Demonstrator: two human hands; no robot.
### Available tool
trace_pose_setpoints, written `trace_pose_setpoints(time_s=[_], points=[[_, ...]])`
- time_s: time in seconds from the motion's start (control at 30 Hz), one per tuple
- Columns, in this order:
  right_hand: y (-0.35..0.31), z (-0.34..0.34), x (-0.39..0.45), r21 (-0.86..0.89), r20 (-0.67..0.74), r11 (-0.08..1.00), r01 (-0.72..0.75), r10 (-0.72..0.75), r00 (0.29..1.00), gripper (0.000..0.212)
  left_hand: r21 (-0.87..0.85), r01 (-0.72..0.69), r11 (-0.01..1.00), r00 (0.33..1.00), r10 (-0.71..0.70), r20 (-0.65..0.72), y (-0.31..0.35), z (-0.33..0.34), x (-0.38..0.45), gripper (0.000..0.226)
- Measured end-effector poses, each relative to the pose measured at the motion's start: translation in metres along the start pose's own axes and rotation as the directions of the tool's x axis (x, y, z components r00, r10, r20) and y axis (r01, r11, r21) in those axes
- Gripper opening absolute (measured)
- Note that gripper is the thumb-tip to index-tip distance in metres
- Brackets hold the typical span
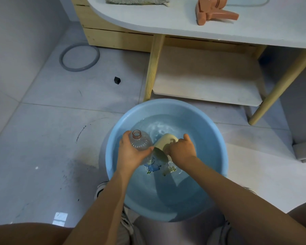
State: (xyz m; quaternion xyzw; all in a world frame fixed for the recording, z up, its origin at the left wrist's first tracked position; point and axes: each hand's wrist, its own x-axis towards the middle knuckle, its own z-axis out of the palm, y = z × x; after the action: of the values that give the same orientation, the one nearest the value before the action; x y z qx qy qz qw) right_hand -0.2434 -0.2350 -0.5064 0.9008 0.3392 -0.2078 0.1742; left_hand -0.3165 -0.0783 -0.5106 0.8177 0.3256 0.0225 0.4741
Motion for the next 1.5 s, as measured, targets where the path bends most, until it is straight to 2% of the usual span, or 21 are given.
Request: trace_pose_setpoints(time_s=[0.1,0.17,0.2,0.27,0.4,0.57,0.77,0.93,1.17,1.33,1.5], points=[[0.013,-0.003,0.001,0.194,0.048,0.978,-0.078,0.070,0.996,0.030,-0.016,-0.024,1.000,1.000,0.024,-0.008,0.002,-0.002,-0.001,0.075],[0.023,-0.001,0.001,0.350,0.091,0.925,-0.146,0.121,0.988,0.024,-0.035,-0.034,0.999,0.999,0.033,-0.025,0.001,-0.002,-0.001,0.073],[0.028,0.002,0.002,0.419,0.116,0.888,-0.188,0.153,0.981,0.030,-0.037,-0.037,0.999,0.999,0.036,-0.034,0.000,-0.002,0.000,0.074],[0.038,0.009,0.003,0.570,0.158,0.779,-0.261,0.208,0.965,0.045,-0.036,-0.031,0.999,0.999,0.030,-0.040,-0.003,-0.003,0.002,0.079],[0.048,0.020,0.002,0.805,0.199,0.509,-0.305,0.254,0.947,0.052,-0.029,-0.026,0.999,0.999,0.025,-0.041,-0.005,0.000,0.002,0.084],[0.052,0.016,-0.014,0.947,0.172,0.222,-0.234,0.265,0.949,0.049,-0.011,-0.036,0.999,0.999,0.036,-0.013,0.000,0.004,-0.003,0.089],[0.058,0.006,-0.026,0.974,0.136,0.122,-0.189,0.350,0.927,0.053,0.006,-0.053,0.999,0.999,0.053,0.001,0.010,0.005,-0.007,0.093],[0.066,-0.009,-0.033,0.982,0.100,0.114,-0.154,0.379,0.920,0.054,0.048,-0.101,0.994,0.995,0.100,0.023,0.015,0.007,-0.011,0.091],[0.079,-0.041,-0.041,0.974,-0.051,0.222,-0.052,0.433,0.900,0.057,0.120,-0.131,0.984,0.990,0.124,0.065,0.022,0.010,-0.016,0.091],[0.079,-0.057,-0.042,0.969,-0.140,0.246,0.035,0.427,0.893,0.056,0.123,-0.139,0.983,0.989,0.133,0.061,0.028,0.010,-0.016,0.094],[0.074,-0.068,-0.046,0.931,-0.212,0.362,0.053,0.415,0.885,0.061,0.120,-0.156,0.981,0.987,0.149,0.064,0.032,0.010,-0.017,0.092]])
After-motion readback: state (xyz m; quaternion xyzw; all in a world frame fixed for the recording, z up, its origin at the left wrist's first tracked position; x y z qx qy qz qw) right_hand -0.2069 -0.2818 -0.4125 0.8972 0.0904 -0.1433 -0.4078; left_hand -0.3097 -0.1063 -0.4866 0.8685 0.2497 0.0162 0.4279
